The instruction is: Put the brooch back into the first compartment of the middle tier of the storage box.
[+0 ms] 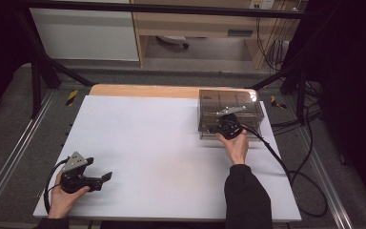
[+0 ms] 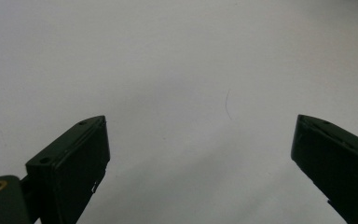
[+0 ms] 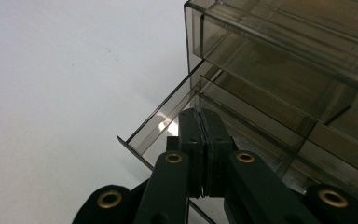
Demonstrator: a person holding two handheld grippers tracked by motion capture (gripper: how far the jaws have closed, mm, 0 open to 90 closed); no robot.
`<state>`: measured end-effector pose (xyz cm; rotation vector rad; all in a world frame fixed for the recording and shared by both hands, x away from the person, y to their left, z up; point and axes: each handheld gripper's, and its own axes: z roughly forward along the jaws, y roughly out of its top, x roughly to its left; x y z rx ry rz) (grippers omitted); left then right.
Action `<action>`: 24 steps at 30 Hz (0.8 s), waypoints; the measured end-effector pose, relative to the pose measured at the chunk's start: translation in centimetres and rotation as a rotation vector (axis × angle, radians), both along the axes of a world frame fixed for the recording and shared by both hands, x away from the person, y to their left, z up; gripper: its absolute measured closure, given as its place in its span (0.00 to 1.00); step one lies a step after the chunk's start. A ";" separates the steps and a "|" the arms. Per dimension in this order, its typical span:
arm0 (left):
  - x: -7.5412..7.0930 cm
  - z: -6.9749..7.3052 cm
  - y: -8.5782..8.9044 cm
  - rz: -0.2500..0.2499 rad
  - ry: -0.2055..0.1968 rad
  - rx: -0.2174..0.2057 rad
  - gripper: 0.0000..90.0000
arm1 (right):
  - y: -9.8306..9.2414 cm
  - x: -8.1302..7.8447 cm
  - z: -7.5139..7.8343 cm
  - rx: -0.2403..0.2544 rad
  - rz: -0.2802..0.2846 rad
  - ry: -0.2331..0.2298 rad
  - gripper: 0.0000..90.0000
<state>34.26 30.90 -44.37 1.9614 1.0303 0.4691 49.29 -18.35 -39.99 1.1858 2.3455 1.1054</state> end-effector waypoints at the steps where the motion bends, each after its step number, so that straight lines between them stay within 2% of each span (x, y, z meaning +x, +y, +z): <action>1: 0.0 0.0 0.0 0.000 0.000 0.000 0.05 | 0.0 0.0 -0.1 -0.002 0.004 0.004 0.99; 12: 0.0 0.0 0.0 0.001 -0.001 -0.002 0.05 | 0.2 0.1 -0.4 -0.015 0.004 0.018 0.98; 24: 0.0 0.0 0.0 0.002 -0.003 -0.003 0.05 | -0.4 -0.4 0.6 -0.002 -0.007 -0.018 0.88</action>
